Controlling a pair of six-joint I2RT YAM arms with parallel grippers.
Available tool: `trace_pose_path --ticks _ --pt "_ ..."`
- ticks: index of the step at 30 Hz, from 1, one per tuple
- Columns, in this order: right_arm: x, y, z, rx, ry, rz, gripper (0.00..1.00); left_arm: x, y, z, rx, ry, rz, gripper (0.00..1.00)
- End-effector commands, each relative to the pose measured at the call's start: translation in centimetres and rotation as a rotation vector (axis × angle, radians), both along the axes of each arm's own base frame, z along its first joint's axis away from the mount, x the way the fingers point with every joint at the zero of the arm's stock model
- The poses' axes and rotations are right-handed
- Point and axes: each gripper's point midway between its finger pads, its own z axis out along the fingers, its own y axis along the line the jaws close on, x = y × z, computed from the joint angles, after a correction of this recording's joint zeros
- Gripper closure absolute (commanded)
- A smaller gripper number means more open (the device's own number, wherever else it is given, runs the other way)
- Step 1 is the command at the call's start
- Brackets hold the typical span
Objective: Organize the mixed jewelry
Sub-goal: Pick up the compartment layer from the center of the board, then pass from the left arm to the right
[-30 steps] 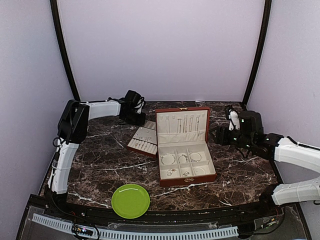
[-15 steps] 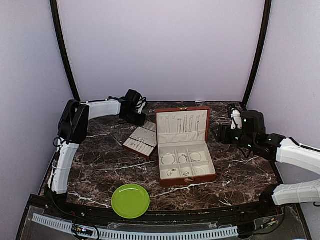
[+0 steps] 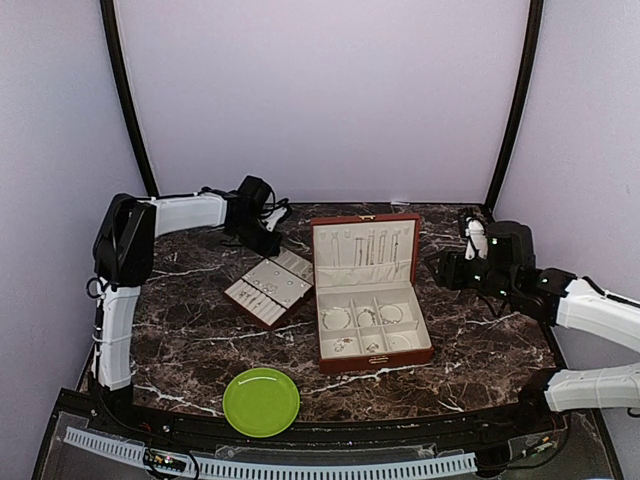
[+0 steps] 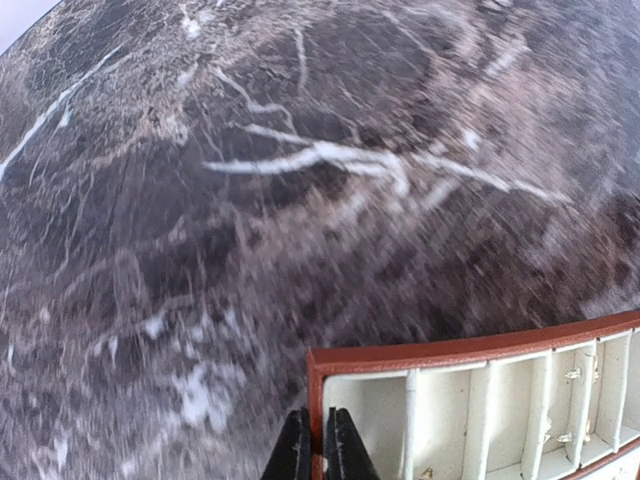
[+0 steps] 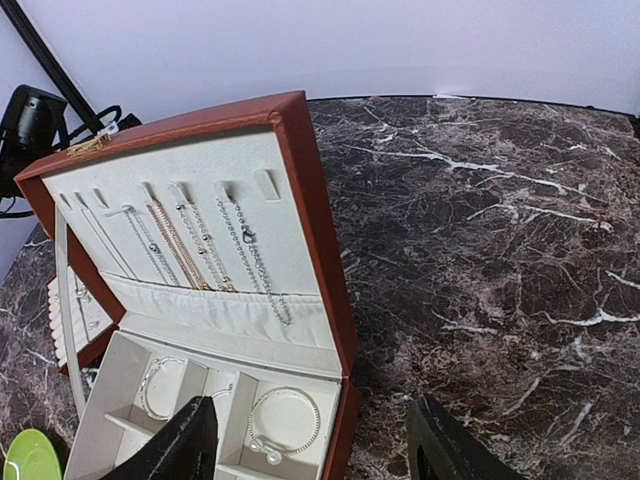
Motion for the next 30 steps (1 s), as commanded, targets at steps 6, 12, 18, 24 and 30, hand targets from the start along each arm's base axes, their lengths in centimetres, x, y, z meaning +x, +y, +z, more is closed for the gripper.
trace_pose_path --ticks 6,12,18,24,30 --pt "-0.3 -0.3 1.2 0.03 -0.033 0.001 0.34 -6.2 1.3 7.1 -0.069 0.024 -0.084 1.0" --pt "-0.6 -0.5 1.6 0.038 -0.049 0.001 0.34 -10.1 2.9 8.6 -0.081 0.026 -0.094 1.0" --pt "-0.8 -0.1 1.4 0.05 -0.037 0.017 0.34 -12.8 4.4 9.9 -0.047 0.018 -0.096 1.0" --pt "-1.3 0.4 1.8 0.075 -0.029 0.051 0.34 -16.1 2.7 10.8 -0.031 -0.003 -0.2 1.0" --pt "-2.9 2.0 2.3 0.126 0.031 0.163 0.34 -19.4 -0.1 12.2 -0.065 -0.035 -0.292 1.0"
